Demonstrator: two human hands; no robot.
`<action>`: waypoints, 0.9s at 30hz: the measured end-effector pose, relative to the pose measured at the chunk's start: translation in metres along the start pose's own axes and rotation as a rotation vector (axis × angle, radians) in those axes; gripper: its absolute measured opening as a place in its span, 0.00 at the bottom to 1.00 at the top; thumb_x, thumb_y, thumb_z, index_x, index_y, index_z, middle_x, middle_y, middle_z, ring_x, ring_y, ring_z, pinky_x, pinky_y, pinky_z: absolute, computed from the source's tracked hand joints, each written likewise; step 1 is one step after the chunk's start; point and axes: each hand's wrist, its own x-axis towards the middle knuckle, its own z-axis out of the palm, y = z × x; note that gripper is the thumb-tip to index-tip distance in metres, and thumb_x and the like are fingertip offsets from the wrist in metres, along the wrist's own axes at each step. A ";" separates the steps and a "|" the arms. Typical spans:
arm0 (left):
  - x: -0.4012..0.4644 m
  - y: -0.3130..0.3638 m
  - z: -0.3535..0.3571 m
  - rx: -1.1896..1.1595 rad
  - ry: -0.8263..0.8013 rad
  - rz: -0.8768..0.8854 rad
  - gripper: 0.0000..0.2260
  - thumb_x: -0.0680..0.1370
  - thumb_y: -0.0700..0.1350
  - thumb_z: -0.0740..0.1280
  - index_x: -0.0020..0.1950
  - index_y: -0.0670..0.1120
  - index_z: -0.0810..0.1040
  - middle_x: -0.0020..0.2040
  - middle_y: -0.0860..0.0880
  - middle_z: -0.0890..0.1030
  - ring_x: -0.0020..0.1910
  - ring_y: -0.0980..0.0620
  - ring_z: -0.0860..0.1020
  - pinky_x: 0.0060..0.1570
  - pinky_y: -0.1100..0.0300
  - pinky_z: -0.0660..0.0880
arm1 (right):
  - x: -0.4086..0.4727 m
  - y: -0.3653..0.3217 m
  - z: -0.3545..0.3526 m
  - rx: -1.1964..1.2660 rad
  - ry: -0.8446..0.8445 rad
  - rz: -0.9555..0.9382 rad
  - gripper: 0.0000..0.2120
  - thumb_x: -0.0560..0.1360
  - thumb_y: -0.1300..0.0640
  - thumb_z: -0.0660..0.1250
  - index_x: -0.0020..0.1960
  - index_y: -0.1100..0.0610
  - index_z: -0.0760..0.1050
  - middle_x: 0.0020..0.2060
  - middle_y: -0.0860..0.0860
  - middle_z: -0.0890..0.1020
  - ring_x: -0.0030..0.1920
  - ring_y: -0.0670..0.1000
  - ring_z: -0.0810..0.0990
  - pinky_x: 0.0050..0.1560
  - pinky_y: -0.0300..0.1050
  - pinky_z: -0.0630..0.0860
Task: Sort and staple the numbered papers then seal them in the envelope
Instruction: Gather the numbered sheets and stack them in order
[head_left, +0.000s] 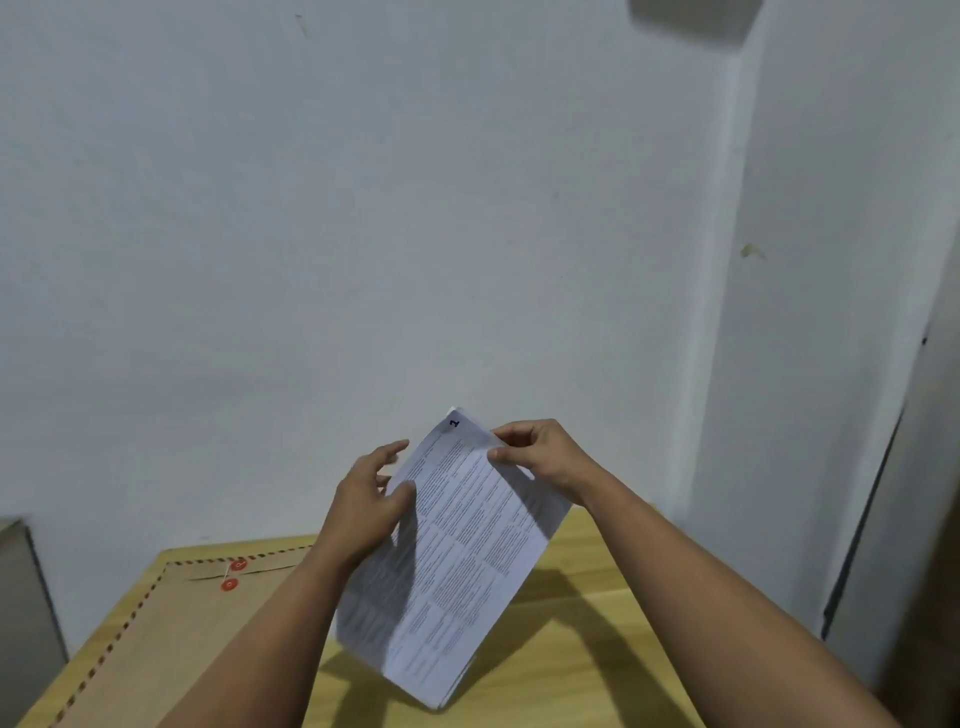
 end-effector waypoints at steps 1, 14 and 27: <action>0.000 0.002 0.002 -0.016 -0.040 -0.001 0.20 0.81 0.43 0.67 0.71 0.57 0.74 0.58 0.54 0.80 0.54 0.53 0.80 0.46 0.59 0.76 | 0.000 -0.002 -0.002 -0.005 -0.001 0.000 0.09 0.77 0.66 0.74 0.55 0.59 0.86 0.49 0.53 0.89 0.48 0.49 0.88 0.49 0.41 0.82; 0.006 -0.007 0.045 -0.141 0.272 -0.125 0.07 0.80 0.35 0.62 0.48 0.47 0.72 0.41 0.48 0.78 0.41 0.44 0.76 0.41 0.53 0.72 | -0.034 0.052 -0.029 0.123 0.376 0.064 0.24 0.75 0.66 0.74 0.62 0.47 0.70 0.52 0.54 0.86 0.45 0.51 0.84 0.47 0.49 0.82; 0.001 -0.020 0.094 -0.236 0.276 -0.179 0.19 0.79 0.30 0.58 0.48 0.47 0.86 0.51 0.52 0.85 0.52 0.53 0.80 0.54 0.52 0.79 | -0.038 0.089 -0.014 -0.018 0.406 -0.011 0.21 0.76 0.72 0.70 0.37 0.48 0.87 0.40 0.46 0.88 0.45 0.41 0.85 0.51 0.32 0.79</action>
